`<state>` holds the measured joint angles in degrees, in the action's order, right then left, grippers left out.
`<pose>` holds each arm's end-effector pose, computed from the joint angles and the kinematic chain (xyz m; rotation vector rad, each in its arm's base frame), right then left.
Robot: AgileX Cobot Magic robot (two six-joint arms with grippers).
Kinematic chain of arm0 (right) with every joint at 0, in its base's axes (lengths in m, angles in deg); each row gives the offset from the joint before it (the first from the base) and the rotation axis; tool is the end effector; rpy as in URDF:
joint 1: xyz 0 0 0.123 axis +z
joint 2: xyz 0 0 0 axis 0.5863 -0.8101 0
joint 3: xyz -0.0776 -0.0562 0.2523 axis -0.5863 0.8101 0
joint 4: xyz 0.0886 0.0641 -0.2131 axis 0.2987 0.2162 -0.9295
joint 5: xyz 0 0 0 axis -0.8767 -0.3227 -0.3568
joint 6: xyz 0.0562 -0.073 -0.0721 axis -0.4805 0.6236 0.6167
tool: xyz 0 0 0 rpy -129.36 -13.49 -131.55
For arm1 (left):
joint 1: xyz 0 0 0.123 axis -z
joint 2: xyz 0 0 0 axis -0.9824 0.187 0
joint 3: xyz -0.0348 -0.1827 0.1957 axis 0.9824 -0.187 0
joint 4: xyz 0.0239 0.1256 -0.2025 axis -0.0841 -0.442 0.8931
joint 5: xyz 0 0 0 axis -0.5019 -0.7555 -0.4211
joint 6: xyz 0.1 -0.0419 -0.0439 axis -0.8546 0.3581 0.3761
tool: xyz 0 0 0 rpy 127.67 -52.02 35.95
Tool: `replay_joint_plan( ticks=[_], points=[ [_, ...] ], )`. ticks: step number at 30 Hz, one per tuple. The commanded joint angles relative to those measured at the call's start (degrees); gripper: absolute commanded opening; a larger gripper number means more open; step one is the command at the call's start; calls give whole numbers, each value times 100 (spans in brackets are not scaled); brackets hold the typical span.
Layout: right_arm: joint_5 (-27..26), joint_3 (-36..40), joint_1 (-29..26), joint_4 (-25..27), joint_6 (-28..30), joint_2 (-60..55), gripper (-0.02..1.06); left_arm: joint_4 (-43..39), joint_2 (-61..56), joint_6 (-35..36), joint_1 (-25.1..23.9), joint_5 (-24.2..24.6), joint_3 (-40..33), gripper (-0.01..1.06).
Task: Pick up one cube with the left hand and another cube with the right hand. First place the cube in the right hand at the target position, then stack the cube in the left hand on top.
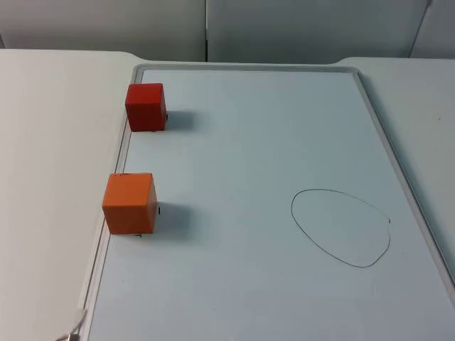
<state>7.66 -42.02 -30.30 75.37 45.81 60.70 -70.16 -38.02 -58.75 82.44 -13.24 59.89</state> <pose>0.0203 0.0020 0.2620 -0.1003 2.0526 0.0606 0.0195 0.0003 0.2627 0.0567 2.0529 -0.0192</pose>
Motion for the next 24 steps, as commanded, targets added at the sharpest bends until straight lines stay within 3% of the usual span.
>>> replay_joint_plan(
  ticks=[1, 4, 8, 10, 14, 19, 24],
  points=[
    [-29, 44, -44, 0, 0, 28, 105, 75, -21, 31, -14, -139, 7, 105],
    [-29, 44, -44, 0, 0, 28, 105, 75, -21, 31, -14, -425, 122, 105],
    [-29, 44, -44, 0, 0, 28, 105, 133, 501, 31, -14, -1423, 342, 105],
    [-29, 44, -44, 0, 0, 28, 105, 163, 614, 31, -14, -1534, 366, 105],
    [-29, 44, -44, 0, 0, 28, 105, 644, 1862, -78, -14, -2531, 911, 105],
    [-29, 44, -44, 0, 0, 28, 105, 943, 2835, -587, -14, -3000, 1450, 104],
    [-29, 44, -44, 0, 0, 28, 105, 1862, 4365, -1533, -14, -3289, 2461, 104]
  ],
)
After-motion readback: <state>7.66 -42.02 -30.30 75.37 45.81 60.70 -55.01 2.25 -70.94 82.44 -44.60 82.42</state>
